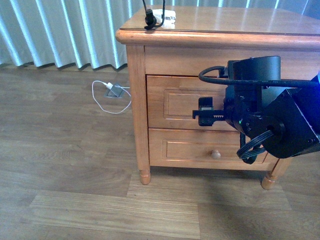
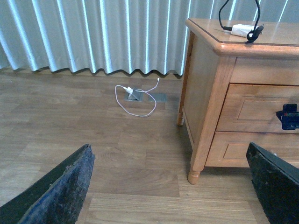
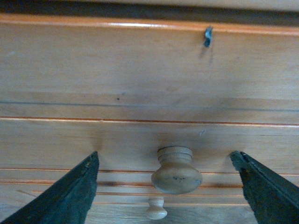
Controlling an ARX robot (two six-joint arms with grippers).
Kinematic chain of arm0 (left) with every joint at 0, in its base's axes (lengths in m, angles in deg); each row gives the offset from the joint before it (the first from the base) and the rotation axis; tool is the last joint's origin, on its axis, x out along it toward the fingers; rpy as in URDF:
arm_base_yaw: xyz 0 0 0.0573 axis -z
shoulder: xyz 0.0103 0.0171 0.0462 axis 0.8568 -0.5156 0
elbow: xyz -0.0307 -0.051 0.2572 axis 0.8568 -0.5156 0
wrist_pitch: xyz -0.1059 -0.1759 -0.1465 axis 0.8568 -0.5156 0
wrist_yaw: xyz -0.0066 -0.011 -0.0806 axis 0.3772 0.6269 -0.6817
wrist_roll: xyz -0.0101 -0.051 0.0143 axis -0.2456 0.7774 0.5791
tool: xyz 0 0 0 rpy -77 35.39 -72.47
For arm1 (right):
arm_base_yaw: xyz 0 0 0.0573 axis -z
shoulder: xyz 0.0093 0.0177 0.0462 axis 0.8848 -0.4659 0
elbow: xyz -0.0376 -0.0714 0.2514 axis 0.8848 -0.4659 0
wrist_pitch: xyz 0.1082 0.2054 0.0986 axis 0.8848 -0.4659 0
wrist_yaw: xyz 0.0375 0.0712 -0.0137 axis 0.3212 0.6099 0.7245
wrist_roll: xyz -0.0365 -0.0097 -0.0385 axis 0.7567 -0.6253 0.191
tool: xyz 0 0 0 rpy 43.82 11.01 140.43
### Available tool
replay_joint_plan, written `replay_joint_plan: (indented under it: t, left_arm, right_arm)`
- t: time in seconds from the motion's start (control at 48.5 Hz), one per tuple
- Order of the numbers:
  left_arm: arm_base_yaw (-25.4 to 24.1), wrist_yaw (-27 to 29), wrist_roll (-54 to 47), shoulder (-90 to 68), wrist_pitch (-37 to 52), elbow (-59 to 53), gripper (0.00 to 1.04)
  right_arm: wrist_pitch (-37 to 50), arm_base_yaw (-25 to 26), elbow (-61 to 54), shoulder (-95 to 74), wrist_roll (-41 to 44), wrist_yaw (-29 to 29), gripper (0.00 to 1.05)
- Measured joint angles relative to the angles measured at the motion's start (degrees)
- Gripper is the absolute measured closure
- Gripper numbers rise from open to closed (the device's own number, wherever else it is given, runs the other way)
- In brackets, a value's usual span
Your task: Put charger into drawer
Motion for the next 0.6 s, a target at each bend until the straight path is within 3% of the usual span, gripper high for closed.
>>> replay_joint_plan:
  t: [0.372, 0.599]
  left_arm:
    - [0.00, 0.00, 0.00, 0.00, 0.00, 0.00, 0.06]
    - [0.00, 0.00, 0.00, 0.00, 0.00, 0.00, 0.06]
  right_arm:
    - [0.11, 0.09, -0.09, -0.13, 1.20, -0.33, 0.78]
    - [-0.66, 0.46, -0.96, 0.28, 1.14, 1.16, 0.81]
